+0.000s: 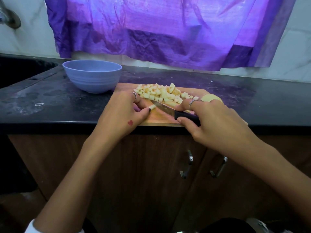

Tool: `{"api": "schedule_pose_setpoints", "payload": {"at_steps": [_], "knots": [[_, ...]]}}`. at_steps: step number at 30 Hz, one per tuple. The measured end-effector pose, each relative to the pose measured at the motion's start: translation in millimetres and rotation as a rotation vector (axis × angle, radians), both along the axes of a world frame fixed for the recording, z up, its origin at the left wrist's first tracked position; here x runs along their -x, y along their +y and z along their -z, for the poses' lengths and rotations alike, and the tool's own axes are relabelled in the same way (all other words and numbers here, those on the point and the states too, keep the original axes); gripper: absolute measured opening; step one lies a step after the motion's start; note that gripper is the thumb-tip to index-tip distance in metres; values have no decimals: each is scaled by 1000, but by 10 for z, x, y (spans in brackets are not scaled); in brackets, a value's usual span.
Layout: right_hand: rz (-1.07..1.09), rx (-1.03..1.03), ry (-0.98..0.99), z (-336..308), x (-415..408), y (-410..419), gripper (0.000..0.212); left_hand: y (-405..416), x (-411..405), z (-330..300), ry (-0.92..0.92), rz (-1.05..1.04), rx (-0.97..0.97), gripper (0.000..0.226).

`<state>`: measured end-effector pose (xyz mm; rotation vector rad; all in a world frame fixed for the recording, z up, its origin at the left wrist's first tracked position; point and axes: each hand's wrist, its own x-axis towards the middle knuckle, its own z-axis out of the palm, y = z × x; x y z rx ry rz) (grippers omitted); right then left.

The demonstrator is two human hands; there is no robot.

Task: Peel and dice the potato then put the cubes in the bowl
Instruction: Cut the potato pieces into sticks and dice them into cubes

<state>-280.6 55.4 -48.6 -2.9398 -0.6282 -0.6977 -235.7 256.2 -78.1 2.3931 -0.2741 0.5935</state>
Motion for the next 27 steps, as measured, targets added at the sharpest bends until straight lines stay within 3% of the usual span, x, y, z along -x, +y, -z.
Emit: {"api": "schedule_pose_setpoints", "payload": {"at_steps": [10, 13, 16, 22, 27], "knots": [[-77, -105, 74, 27, -360, 72, 27, -35, 57, -55, -1, 11, -13, 20], [-56, -21, 42, 29, -305, 50, 31, -41, 74, -44, 0, 11, -14, 23], [-10, 30, -50, 28, -201, 0, 32, -29, 43, -13, -10, 0, -4, 11], [-17, -112, -32, 33, -139, -22, 33, -24, 29, -16, 5, -1, -12, 12], [-32, -94, -14, 62, -151, 28, 30, -42, 54, -31, -2, -11, -19, 21]]}}
